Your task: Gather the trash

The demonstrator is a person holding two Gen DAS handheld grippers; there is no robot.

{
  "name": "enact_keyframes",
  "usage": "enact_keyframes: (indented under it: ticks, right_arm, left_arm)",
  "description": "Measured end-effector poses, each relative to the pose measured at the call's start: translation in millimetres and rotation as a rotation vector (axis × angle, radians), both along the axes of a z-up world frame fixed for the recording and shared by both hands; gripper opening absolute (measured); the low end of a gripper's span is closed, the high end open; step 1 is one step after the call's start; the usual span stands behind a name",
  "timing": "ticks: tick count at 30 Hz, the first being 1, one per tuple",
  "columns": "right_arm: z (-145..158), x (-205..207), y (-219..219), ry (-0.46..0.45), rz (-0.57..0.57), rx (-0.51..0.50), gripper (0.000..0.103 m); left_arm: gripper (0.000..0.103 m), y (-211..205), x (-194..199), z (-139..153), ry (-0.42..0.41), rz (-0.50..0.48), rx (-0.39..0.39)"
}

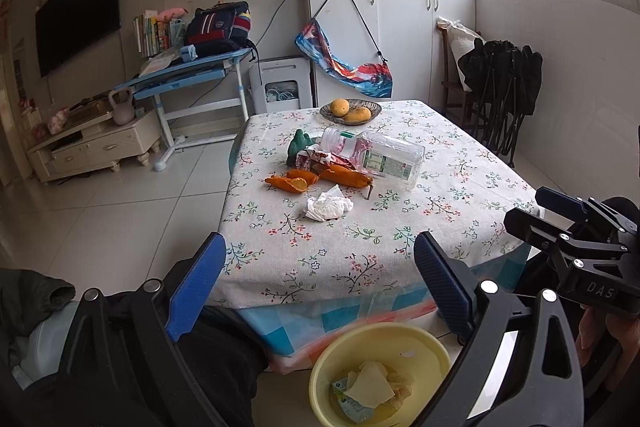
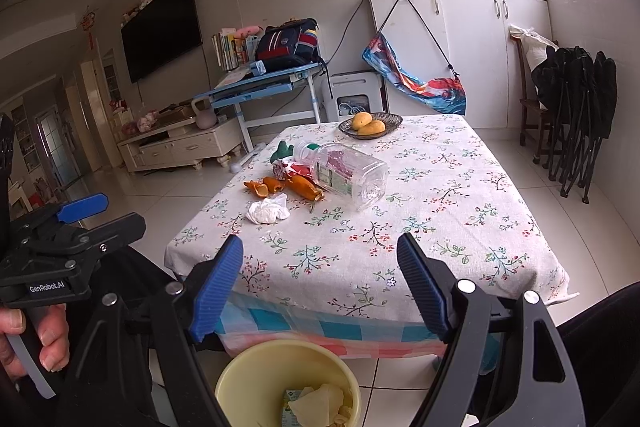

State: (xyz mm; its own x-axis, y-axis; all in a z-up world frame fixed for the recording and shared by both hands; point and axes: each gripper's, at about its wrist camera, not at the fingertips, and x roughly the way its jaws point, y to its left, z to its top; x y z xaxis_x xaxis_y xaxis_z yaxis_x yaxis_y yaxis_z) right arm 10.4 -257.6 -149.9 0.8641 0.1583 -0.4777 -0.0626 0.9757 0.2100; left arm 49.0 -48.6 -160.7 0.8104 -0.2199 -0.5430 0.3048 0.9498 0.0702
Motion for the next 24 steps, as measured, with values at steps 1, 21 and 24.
enact_keyframes:
  ticks: [1, 21, 24]
  right_arm:
    - [0.4, 1.0, 1.1, 0.001, 0.004, 0.000, 0.076]
    - [-11.3, 87.9, 65.3, 0.080, 0.219, 0.002, 0.074]
    - [-20.7, 107.9, 74.7, 0.107, 0.235, -0.014, 0.071]
  left_arm:
    - [0.092, 1.4, 1.2, -0.3, -0.002, 0.006, 0.001]
    - [0.092, 66.0, 50.6, 1.9, -0.003, 0.231, -0.118]
    - [0.092, 73.1, 59.9, 2.6, 0.003, 0.250, -0.140]
